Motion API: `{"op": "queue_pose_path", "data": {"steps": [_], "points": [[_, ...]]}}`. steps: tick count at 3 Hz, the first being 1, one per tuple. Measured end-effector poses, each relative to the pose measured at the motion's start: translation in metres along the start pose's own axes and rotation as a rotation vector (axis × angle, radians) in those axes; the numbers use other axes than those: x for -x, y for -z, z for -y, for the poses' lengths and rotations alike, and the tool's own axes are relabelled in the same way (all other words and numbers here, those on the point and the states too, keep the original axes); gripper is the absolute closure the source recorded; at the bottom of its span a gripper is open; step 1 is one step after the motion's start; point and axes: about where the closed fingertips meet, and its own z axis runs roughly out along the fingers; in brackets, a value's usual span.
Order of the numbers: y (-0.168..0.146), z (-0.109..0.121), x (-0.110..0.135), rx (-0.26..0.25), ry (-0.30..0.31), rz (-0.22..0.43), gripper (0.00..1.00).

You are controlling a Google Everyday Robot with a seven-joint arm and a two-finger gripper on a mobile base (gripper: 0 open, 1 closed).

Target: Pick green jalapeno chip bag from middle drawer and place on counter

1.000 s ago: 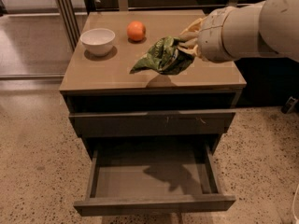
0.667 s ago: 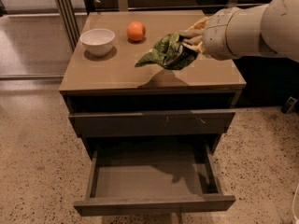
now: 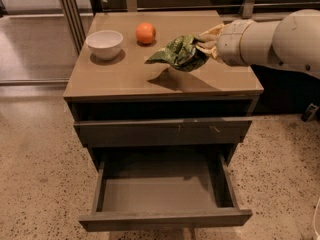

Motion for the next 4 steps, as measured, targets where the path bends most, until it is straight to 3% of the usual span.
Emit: {"op": "queue_pose_path", "data": {"steps": [2, 4], "points": [[-0.040, 0.000, -0.021, 0.022, -0.135, 0.061, 1.00], [-0.062, -0.020, -0.048, 0.086, -0.252, 0.061, 1.00]]}}
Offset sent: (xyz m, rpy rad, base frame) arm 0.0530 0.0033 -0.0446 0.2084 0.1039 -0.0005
